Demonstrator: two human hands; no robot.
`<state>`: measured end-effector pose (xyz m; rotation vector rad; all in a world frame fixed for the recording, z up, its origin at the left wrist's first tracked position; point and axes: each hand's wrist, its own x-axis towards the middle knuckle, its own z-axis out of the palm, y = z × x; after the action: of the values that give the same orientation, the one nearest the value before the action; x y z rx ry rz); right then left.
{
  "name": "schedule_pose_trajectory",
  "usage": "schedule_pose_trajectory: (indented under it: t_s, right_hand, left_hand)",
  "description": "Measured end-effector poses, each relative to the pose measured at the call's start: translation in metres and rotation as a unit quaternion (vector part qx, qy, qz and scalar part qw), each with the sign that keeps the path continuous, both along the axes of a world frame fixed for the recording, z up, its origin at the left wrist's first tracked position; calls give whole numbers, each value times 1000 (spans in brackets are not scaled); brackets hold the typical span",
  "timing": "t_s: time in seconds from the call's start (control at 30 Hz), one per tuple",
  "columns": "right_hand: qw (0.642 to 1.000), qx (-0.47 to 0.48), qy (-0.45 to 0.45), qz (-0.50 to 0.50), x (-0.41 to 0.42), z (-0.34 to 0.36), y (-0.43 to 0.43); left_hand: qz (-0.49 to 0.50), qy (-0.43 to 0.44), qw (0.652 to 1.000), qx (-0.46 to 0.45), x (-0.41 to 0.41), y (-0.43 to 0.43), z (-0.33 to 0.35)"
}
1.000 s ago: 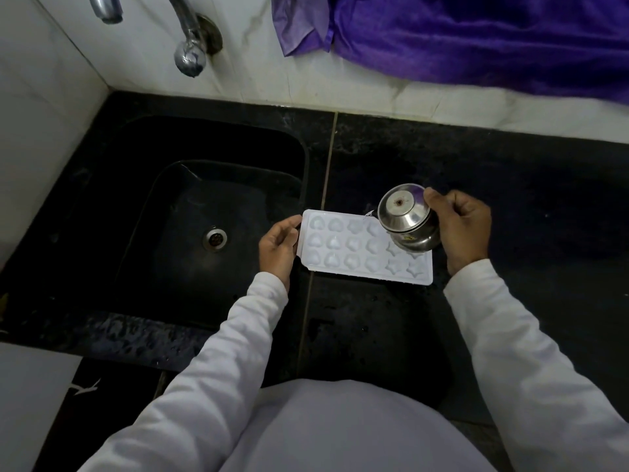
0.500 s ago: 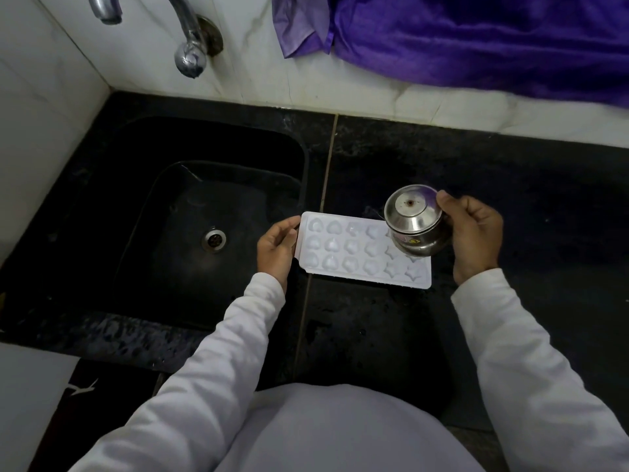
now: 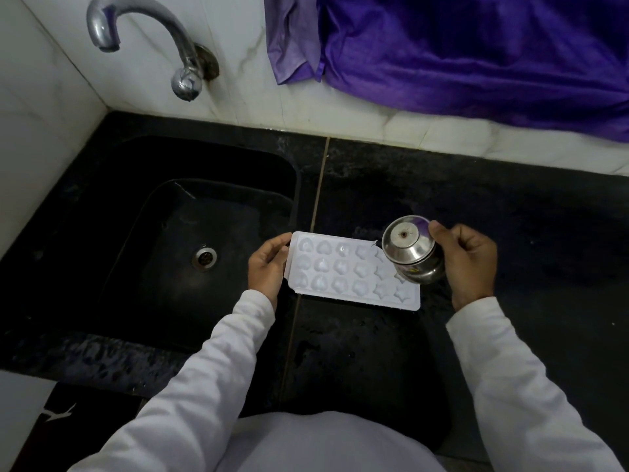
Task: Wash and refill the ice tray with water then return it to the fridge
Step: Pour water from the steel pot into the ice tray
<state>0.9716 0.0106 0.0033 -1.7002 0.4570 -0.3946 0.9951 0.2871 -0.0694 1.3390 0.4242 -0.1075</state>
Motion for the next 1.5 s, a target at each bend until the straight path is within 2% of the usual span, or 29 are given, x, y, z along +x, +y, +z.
schedule_pose_trajectory:
  t_s: [0.7,1.03,1.5]
  right_hand:
    - [1000,6,11,-26,-6,-3,-5]
    - [1000,-8,-11,-18,-2,-3,-5]
    - [996,77,0,-41,-5,1,-11]
  left_hand:
    - [-11,0,1000,24,-1,2,-7]
    - [-15,-8,999,32,3,2,-5]
    - [-17,3,999,38,2,3,-5]
